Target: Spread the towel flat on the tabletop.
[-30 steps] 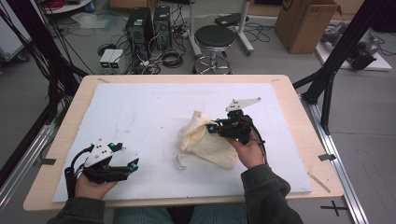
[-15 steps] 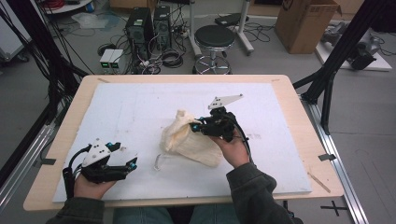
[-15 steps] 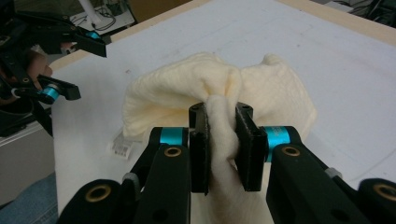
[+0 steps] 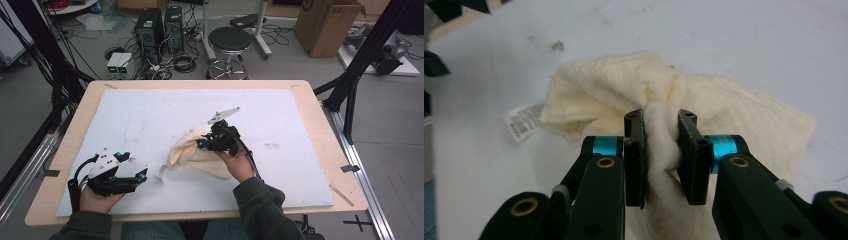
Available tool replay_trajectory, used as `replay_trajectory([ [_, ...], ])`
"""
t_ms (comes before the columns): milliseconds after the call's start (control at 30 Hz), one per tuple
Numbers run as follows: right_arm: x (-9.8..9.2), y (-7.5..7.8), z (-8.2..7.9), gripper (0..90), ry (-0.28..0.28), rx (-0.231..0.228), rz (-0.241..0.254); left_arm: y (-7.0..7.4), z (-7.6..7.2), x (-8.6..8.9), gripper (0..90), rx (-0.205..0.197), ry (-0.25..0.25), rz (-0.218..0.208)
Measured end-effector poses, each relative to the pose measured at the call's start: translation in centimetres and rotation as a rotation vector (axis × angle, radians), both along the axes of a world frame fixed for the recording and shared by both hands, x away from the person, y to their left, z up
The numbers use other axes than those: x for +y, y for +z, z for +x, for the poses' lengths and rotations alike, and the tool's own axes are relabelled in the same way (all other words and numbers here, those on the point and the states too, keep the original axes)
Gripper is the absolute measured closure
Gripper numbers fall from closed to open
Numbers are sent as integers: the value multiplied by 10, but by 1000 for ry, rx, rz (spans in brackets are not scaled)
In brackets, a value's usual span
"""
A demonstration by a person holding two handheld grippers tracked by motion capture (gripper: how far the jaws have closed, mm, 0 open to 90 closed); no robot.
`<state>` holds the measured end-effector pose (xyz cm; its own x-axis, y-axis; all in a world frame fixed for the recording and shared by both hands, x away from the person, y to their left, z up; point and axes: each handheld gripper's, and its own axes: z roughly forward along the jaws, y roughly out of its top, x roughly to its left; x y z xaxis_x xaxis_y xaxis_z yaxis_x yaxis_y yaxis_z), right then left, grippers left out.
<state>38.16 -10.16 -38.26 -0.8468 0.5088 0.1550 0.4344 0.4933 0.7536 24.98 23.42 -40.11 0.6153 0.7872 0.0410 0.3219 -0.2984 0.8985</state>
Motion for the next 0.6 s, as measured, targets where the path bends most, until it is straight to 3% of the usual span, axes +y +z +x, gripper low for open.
replay_trajectory([
  [300,7,-34,-2,741,1,59,-70,0,0,0,196,3,1,-1],
  [600,8,-45,-16,721,21,85,-70,0,0,-1,196,4,-3,1],
])
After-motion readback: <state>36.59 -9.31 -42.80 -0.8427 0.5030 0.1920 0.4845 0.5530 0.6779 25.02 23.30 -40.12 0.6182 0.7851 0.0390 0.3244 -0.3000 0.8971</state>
